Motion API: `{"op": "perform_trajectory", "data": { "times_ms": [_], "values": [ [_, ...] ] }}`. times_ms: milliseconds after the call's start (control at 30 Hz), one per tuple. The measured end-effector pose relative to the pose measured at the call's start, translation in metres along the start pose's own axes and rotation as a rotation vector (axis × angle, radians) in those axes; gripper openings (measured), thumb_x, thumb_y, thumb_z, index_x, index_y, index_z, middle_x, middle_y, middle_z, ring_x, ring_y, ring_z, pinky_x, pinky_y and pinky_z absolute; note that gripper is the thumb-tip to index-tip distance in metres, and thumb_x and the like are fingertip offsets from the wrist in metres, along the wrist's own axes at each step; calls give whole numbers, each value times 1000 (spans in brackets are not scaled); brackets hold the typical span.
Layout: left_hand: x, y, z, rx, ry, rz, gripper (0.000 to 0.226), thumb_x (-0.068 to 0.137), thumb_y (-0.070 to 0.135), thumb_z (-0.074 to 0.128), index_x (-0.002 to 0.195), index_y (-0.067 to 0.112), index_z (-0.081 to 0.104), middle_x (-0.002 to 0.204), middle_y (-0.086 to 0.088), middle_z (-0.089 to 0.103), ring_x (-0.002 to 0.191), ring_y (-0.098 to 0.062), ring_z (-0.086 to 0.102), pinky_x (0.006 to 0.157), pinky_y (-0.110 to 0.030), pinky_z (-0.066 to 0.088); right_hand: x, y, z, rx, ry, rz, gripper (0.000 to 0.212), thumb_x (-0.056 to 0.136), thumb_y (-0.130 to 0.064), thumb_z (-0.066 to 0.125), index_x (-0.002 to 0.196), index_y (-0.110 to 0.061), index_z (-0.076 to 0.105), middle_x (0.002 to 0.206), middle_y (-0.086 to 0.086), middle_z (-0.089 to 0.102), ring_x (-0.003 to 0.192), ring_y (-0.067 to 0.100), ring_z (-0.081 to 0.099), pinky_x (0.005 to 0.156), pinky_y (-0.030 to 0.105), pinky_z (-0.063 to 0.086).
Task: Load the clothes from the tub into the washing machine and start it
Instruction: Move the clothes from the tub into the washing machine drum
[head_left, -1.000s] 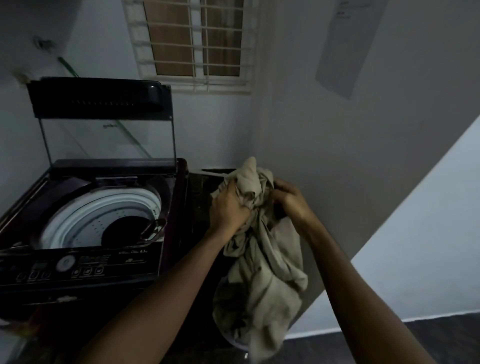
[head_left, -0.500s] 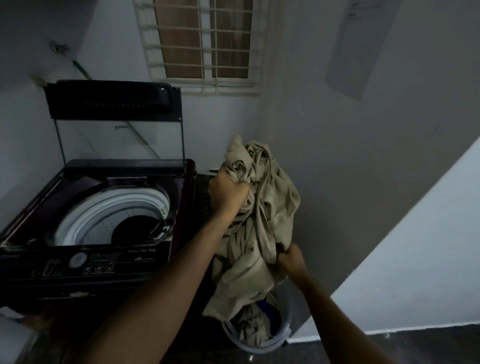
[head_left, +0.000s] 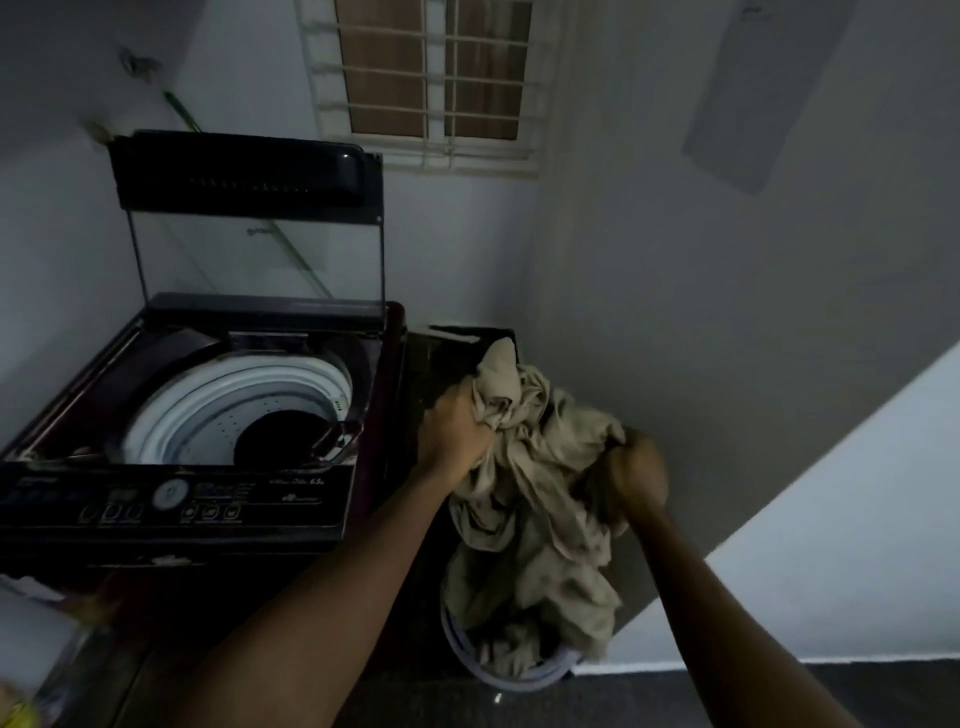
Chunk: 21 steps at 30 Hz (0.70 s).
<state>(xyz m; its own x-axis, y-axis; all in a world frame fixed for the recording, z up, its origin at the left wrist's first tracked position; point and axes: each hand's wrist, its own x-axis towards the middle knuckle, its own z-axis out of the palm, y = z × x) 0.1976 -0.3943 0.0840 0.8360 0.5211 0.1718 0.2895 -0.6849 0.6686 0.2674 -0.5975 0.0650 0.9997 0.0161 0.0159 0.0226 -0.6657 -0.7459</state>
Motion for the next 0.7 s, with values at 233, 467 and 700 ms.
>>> {"op": "perform_trajectory", "data": {
  "times_ms": [233, 467, 700],
  "values": [
    [8, 7, -7, -153, 105, -118, 42, 82, 21, 63, 123, 16, 57, 120, -12, 64, 108, -38, 61, 86, -43, 53, 21, -6, -24, 154, -45, -70, 36, 79, -23, 42, 101, -6, 66, 97, 8, 67, 95, 24, 63, 76, 33, 46],
    [7, 11, 2, -366, -106, -156, 69, 76, 31, 76, 137, 19, 47, 132, -2, 57, 119, -24, 56, 95, -35, 48, 16, -67, -13, 364, -140, -227, 27, 90, -9, 44, 91, -20, 68, 88, -6, 70, 87, 12, 66, 78, 29, 54],
    [2, 18, 15, -313, -10, -48, 140, 41, 63, 88, 148, 5, 19, 149, -15, 33, 139, -28, 34, 111, -44, 37, 19, -110, -15, 493, -355, -212, 24, 89, -3, 45, 90, -5, 69, 68, 2, 63, 59, 7, 59, 53, 22, 47]
  ]
}}
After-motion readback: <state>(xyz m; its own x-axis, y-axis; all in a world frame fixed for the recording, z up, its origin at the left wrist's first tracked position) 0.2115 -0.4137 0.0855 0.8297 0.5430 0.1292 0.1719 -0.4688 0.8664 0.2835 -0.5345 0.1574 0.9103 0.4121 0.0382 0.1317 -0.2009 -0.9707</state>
